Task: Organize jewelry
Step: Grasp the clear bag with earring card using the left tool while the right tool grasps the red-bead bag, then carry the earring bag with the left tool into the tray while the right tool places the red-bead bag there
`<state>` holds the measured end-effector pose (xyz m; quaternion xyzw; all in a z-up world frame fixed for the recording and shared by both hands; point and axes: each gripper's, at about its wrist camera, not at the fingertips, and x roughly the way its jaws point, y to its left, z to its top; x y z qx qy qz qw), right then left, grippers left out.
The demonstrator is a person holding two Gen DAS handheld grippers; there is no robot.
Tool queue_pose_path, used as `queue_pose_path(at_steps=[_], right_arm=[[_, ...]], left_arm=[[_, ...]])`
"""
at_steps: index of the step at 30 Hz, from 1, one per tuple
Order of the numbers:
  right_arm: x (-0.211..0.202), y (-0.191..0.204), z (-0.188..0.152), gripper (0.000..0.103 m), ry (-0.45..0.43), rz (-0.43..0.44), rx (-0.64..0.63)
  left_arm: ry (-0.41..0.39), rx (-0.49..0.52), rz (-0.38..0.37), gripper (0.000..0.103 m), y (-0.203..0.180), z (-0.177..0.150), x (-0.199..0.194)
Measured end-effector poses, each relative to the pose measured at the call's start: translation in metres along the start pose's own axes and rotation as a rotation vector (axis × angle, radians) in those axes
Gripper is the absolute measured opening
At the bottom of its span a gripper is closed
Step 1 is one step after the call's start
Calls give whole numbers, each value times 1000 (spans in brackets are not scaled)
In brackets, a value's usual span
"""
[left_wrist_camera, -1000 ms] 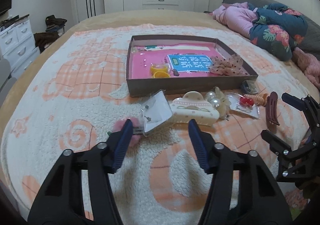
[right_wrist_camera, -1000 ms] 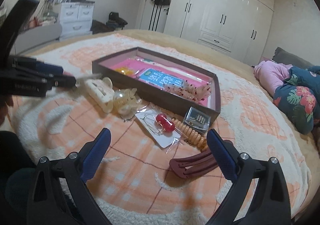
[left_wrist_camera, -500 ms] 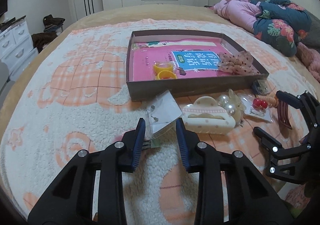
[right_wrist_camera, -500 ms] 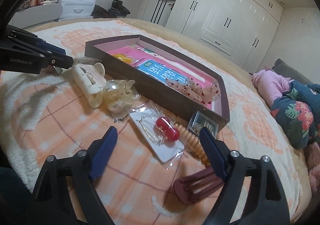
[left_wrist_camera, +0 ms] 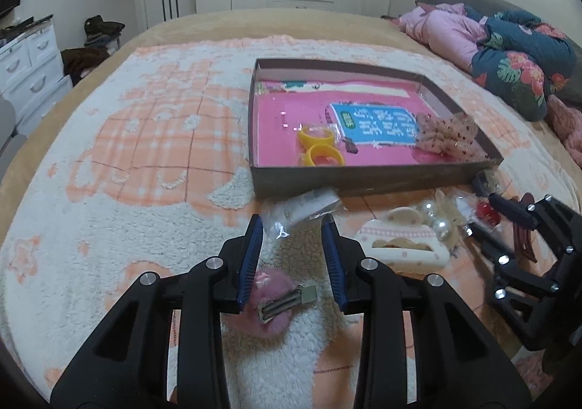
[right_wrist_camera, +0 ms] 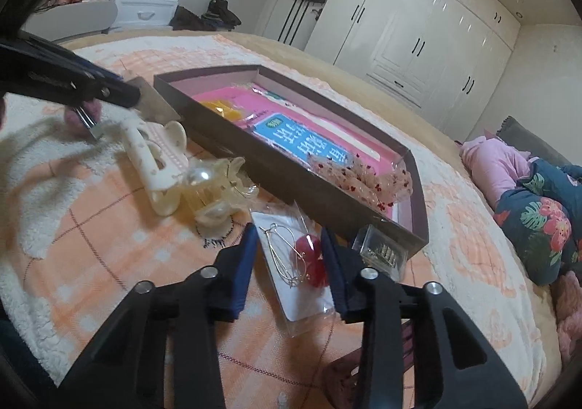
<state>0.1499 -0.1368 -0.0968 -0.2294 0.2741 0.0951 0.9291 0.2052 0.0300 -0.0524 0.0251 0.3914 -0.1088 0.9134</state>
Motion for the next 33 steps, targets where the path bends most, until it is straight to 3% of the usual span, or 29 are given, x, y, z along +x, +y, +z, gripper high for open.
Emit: queue_pose_path(at_steps=[1, 2, 16, 20, 25, 27, 33], right_arm=[[-2, -1, 0, 31, -8, 6, 3], [-4, -2, 0, 6, -13, 13, 8], [-24, -21, -1, 1, -28, 56, 112], [-26, -24, -3, 1, -28, 56, 122], [-30, -26, -5, 1, -34, 66, 128], [-30, -24, -5, 1, -35, 64, 126], [-27, -20, -8, 1, -11, 50, 105]], left_arm=[[2, -1, -6, 25, 0, 0, 2], [4, -4, -19, 25, 0, 0, 3], [-23, -25, -89, 31, -2, 9, 16], [-34, -54, -92, 46, 0, 13, 17], [-34, -69, -97, 45, -1, 17, 22], [-34, -71, -92, 34, -2, 17, 23], [-62, -103, -107, 32, 3, 15, 16]])
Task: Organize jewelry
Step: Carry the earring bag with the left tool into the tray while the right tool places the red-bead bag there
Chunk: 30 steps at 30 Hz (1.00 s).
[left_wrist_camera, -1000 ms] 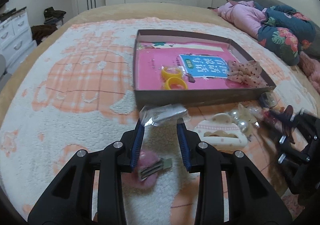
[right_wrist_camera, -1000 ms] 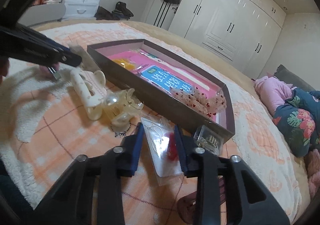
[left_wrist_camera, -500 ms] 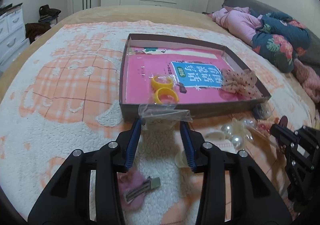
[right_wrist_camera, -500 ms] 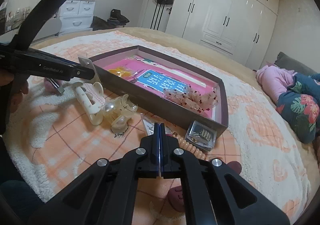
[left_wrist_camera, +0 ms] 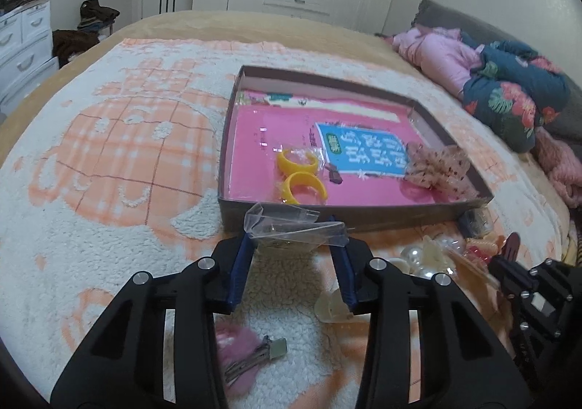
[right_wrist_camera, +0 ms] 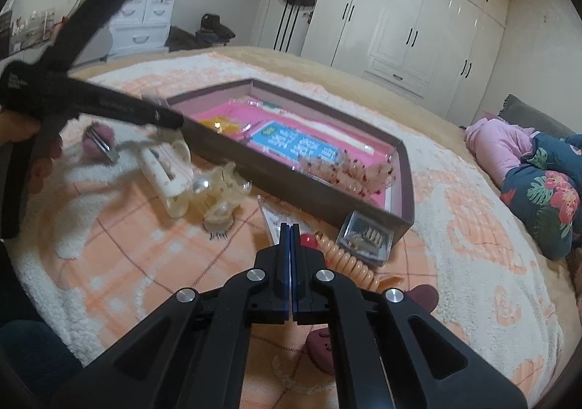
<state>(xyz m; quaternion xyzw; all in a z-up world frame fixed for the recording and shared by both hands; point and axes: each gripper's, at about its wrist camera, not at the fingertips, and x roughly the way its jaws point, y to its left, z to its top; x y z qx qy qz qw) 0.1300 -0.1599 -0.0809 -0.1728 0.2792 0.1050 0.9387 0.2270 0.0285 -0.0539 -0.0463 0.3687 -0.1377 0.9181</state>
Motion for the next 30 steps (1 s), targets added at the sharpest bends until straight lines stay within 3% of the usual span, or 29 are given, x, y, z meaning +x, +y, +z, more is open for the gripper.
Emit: queue_pose_path(at_steps=[8, 9, 11, 13, 21, 22, 23, 30], right_arm=[[4, 1, 0, 2, 17, -1, -25], [3, 4, -1, 6, 14, -9, -42], [4, 10, -2, 31, 30, -9, -59], [8, 12, -3, 34, 43, -19, -69], [33, 15, -1, 33, 100, -114, -140], [35, 13, -1, 23, 101, -116, -134], [35, 11, 0, 21, 97, -121, -129], [9, -2, 8, 19, 4, -53, -56]], left_arm=[[-77, -9, -35, 32, -6, 2, -31], [-81, -5, -40, 32, -8, 2, -33], [-91, 1, -47, 32, -12, 2, -37], [-100, 4, -56, 32, -15, 3, -41], [-116, -2, -82, 32, -19, 4, -49], [-116, -2, -84, 32, -20, 4, -49], [-117, -1, -85, 32, -20, 4, -50], [-136, 0, -92, 32, -24, 9, -56]])
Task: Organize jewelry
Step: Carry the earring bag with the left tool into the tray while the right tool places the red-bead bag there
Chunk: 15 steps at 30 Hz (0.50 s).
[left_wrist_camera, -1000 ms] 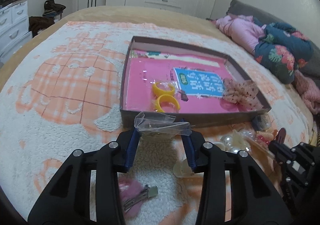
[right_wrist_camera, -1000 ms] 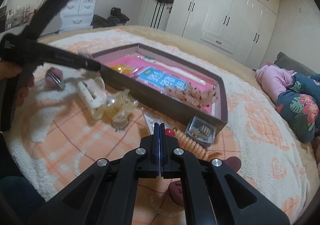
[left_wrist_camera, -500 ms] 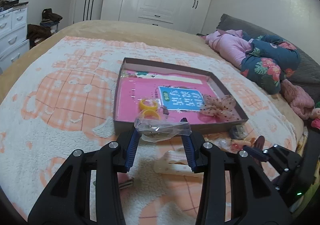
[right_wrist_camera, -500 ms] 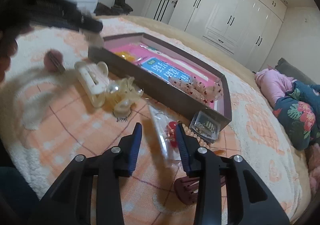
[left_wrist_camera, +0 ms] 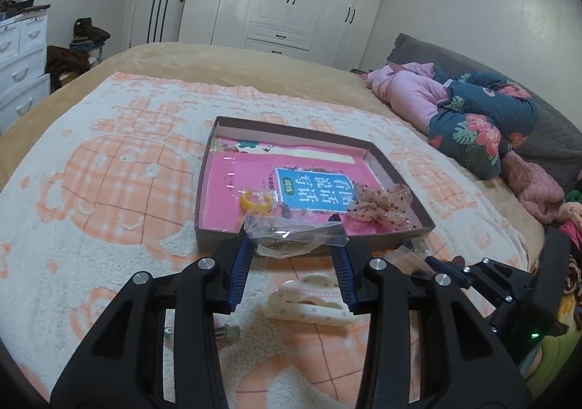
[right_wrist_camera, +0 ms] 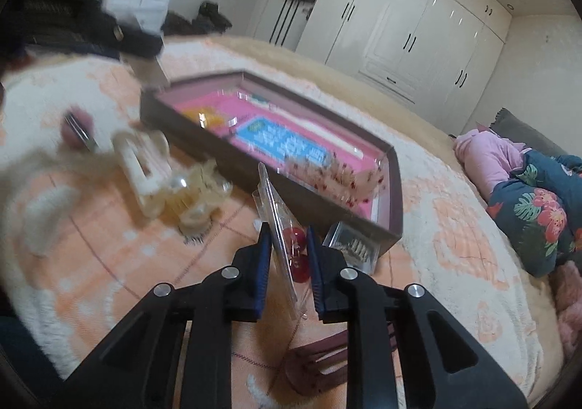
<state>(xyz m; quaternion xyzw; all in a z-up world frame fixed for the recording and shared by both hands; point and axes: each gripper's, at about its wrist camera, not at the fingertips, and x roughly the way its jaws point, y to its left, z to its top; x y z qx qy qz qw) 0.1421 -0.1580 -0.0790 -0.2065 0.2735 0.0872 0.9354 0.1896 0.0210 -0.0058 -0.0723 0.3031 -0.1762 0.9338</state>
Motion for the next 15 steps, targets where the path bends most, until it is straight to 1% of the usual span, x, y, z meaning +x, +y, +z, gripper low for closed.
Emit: queue_pose_path(at_steps=[5, 15], right_arm=[[-15, -18, 6, 19, -20, 23, 73], [-26, -54, 18, 19, -61, -35, 157]], left_arm=[[-10, 18, -6, 32, -9, 6, 0], [-15, 28, -24, 32, -27, 25, 18]])
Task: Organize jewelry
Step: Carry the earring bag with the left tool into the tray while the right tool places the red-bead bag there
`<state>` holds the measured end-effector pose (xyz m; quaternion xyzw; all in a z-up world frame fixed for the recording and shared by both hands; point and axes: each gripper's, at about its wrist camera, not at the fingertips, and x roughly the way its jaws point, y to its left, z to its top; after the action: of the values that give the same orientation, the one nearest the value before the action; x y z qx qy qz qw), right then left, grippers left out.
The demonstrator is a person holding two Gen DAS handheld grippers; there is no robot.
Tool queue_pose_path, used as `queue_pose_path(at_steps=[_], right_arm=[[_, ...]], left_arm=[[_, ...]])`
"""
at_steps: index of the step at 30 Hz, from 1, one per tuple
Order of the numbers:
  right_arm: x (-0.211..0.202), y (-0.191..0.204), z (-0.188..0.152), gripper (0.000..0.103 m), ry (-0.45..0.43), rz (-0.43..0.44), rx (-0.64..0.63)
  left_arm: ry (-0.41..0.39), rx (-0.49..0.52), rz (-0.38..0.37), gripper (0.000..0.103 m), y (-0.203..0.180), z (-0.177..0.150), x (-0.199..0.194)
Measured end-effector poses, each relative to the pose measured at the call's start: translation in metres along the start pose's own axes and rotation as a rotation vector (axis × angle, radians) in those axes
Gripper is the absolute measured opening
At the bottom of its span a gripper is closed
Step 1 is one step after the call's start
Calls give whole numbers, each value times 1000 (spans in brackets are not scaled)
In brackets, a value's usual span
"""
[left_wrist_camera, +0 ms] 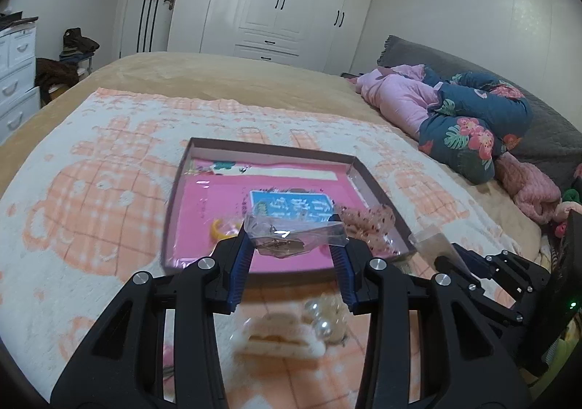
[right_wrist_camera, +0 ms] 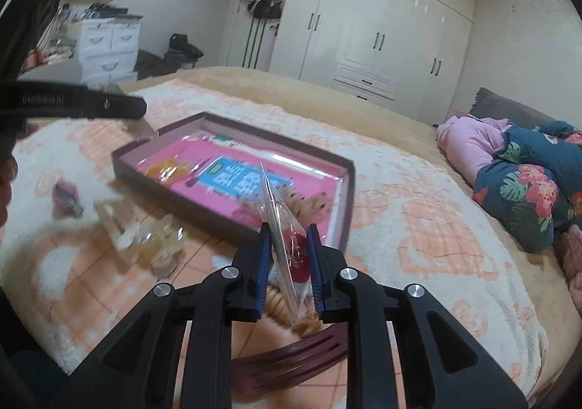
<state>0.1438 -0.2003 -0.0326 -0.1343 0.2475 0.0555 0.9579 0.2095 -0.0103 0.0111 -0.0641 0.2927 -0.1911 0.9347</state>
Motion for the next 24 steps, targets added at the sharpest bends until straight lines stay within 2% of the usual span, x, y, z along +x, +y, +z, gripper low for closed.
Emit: queue_pose_path(at_steps=[8, 16, 24], right_arm=[[7, -19, 16, 19, -20, -11, 44], [26, -33, 32, 19, -20, -28, 72], [56, -48, 39, 19, 21, -31, 126]], left_arm=[[5, 1, -7, 32, -14, 17, 30], [44, -57, -15, 32, -13, 27, 64], [77, -51, -40, 32, -15, 19, 91]])
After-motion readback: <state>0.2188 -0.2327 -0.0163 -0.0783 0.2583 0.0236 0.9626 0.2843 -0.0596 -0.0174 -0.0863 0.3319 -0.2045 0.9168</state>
